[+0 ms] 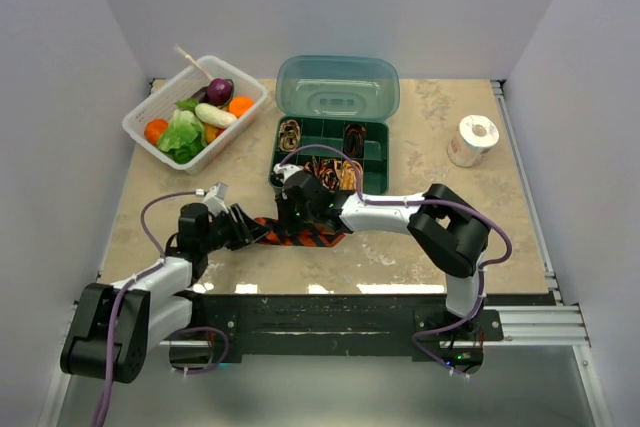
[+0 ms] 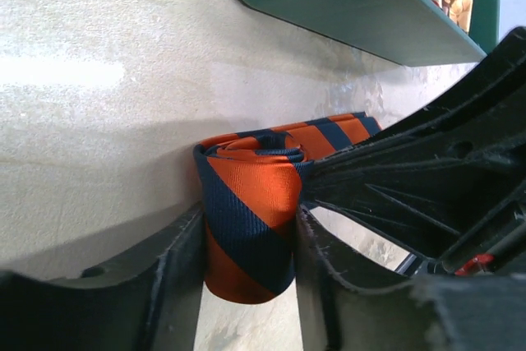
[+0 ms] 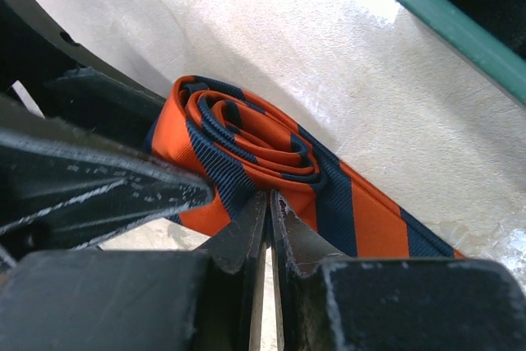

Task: Roll the ties
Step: Roll the tie at the center of the board.

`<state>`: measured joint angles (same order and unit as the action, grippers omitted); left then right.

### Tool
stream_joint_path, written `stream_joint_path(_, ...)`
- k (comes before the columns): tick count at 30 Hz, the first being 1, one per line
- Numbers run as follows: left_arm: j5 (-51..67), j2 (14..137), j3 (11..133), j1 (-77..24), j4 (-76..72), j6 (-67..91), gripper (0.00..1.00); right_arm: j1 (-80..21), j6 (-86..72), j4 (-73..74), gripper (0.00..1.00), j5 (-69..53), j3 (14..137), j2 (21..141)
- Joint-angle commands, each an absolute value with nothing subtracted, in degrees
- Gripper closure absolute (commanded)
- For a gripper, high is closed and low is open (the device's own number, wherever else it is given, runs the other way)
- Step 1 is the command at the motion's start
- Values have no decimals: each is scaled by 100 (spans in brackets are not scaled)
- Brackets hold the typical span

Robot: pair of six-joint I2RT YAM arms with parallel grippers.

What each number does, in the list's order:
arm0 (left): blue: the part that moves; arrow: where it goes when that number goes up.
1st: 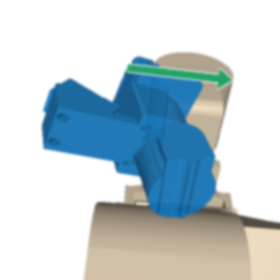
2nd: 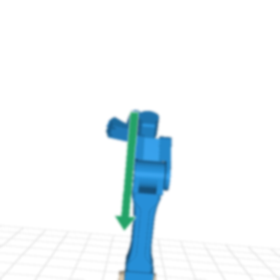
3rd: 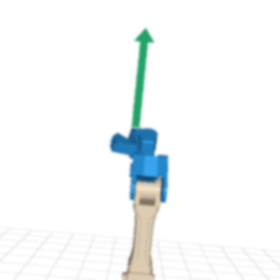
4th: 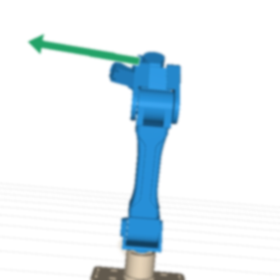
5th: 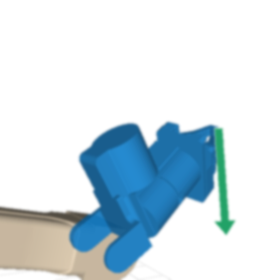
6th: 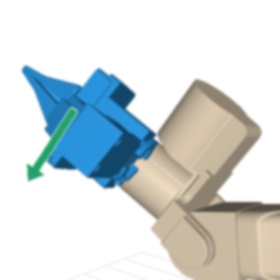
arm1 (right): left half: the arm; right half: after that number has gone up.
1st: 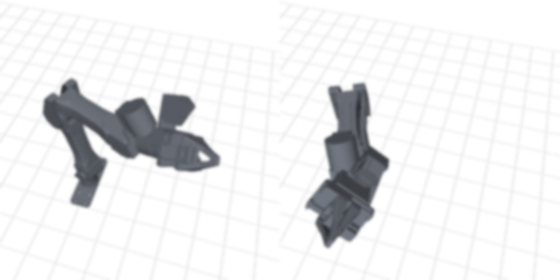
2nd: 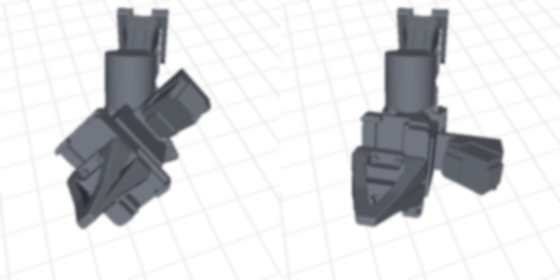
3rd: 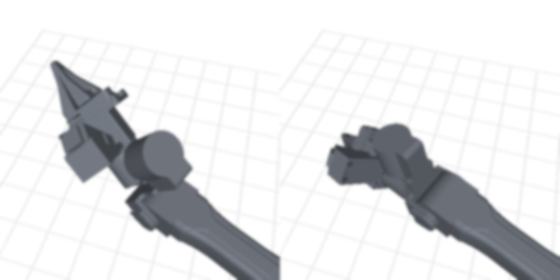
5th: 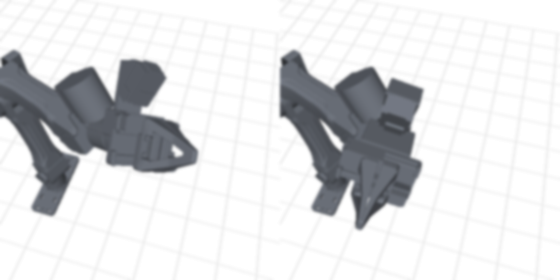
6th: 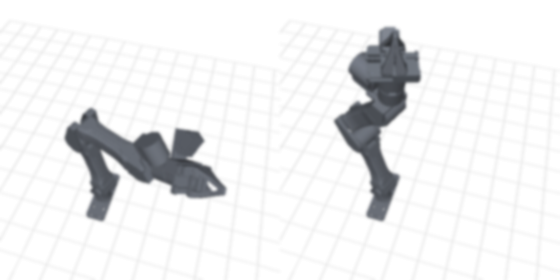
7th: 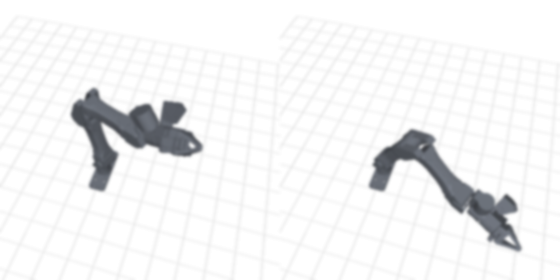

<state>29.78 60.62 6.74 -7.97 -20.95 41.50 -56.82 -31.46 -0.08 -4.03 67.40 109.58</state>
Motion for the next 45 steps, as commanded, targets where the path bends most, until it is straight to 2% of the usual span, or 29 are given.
stream_joint_path(1,3173,6442,817,-800,-2619,4192,57,-5713,-3085,140,90,-404,6856,11119)
stream_joint_path(5,3156,6566,1089,-800,-2269,4052,62,-5713,-3085,202,90,-387,6838,11013)
stream_joint_path(16,2559,6381,2460,-922,190,3331,62,-5687,-3015,579,89,-9,6847,10407)
stream_joint_path(25,907,6627,3585,-1687,1922,3015,60,-5537,-2971,800,89,263,6645,9950)
stream_joint_path(37,-438,6961,4306,-2337,2812,2830,61,-5423,-2936,905,89,387,6355,9659)
stream_joint_path(45,-2187,7611,5097,-3251,4040,3032,61,-5370,-2935,958,89,448,6223,9598)
